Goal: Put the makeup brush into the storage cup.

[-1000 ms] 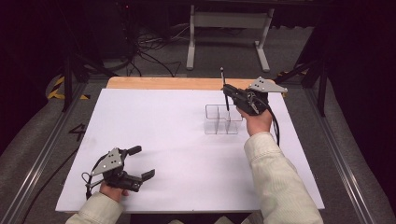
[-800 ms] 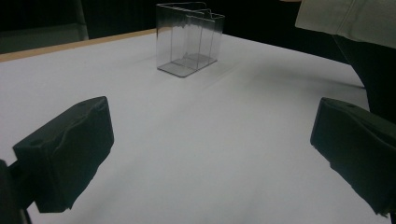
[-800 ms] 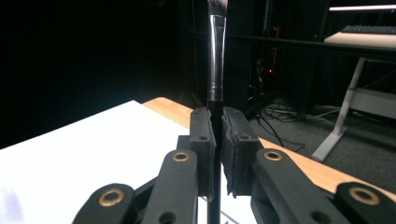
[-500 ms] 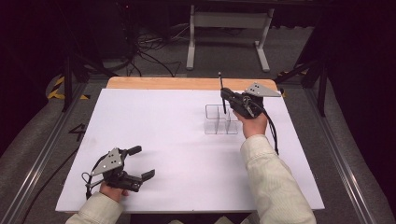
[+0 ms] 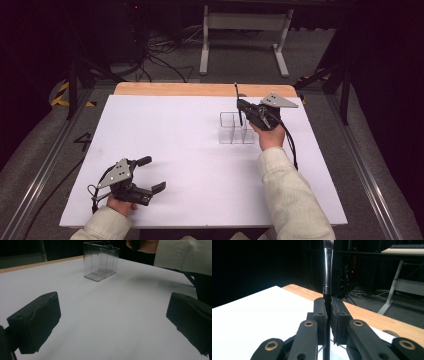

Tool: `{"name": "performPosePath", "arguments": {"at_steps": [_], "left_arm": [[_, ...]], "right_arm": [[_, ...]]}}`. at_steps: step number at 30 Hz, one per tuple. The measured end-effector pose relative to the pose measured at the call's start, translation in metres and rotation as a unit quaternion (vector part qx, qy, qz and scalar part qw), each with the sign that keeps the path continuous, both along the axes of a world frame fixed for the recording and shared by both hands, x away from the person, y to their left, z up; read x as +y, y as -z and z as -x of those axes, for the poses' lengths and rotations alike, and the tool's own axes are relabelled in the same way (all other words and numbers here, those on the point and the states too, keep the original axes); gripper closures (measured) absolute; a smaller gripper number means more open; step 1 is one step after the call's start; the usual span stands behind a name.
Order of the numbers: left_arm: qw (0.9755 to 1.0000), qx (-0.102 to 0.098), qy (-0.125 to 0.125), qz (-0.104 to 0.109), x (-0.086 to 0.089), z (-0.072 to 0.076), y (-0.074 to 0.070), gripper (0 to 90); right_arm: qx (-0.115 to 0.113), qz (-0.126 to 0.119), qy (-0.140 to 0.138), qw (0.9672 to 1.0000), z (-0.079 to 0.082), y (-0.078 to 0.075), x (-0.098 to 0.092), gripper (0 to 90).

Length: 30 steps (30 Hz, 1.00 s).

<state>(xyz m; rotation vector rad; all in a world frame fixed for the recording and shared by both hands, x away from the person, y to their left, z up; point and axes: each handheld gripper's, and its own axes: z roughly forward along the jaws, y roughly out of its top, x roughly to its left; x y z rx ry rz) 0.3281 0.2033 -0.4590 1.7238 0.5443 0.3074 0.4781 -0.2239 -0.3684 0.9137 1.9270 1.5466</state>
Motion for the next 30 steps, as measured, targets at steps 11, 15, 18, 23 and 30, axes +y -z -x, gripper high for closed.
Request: {"name": "performPosePath", "arguments": {"at_steps": [11, 15, 18, 23, 30], "left_arm": [[1.0, 0.002, 0.001, 0.001, 0.0, 0.0, 0.0, 0.0], [1.0, 0.001, 0.0, 0.0, 0.0, 0.0, 0.0, 0.0], [1.0, 0.001, 0.0, 0.0, 0.0, 0.0, 0.0, 0.0], [1.0, 0.001, 0.002, 0.0, 0.0, 0.0, 0.0, 0.0], [1.0, -0.003, 0.002, -0.001, 0.0, 0.001, 0.0, 0.0]], "right_arm": [[0.014, 0.001, 0.002, 0.9999, -0.001, 0.011, -0.002, 83.2], [0.018, 0.001, 0.001, 0.9998, -0.002, 0.013, -0.003, 83.1], [0.02, 0.001, 0.002, 0.9998, -0.001, 0.014, -0.003, 83.0], [0.026, 0.004, 0.0, 0.9997, -0.001, 0.016, -0.005, 80.1], [0.042, -0.032, -0.004, 0.9986, 0.0, 0.011, -0.014, 43.6]]}}
